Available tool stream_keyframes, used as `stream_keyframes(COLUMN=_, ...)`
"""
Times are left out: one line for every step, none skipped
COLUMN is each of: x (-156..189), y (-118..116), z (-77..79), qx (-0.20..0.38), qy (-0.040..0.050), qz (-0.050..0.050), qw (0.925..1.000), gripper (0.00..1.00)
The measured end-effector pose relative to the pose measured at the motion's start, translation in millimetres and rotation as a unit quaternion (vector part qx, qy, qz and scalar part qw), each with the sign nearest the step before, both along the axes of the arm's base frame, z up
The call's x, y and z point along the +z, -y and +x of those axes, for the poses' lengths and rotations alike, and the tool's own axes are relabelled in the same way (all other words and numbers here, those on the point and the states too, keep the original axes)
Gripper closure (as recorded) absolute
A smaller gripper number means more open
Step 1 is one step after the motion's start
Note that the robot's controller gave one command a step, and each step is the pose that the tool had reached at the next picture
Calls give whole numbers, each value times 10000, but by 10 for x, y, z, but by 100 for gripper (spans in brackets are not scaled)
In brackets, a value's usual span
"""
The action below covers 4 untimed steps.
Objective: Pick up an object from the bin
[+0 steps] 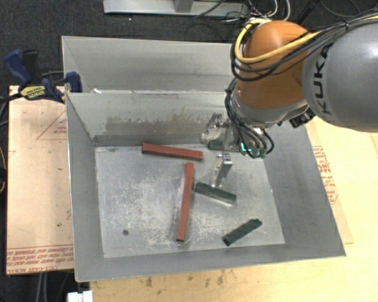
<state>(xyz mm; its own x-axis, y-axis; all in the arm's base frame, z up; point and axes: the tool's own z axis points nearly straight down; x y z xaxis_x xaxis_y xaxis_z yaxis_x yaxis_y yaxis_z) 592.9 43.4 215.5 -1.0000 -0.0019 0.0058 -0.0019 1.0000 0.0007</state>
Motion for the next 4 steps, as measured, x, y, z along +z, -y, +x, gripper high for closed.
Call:
stream_keyframes(x=38, y=2, z=15, qx=-5, qy=36, qz=2, qw=10000, gripper=0)
stream_keyframes(x=-304, y=57, z=-67, qx=260, qy=73, qz=3, qw=9996, gripper=0)
stream_keyframes(x=-976, y=116, z=-14, qx=1311, qy=59, qz=2, qw=9914, gripper=0)
stream_keyframes(x=-1369, y=419, z=95, qx=518, qy=91, qz=31, qw=9986, gripper=100)
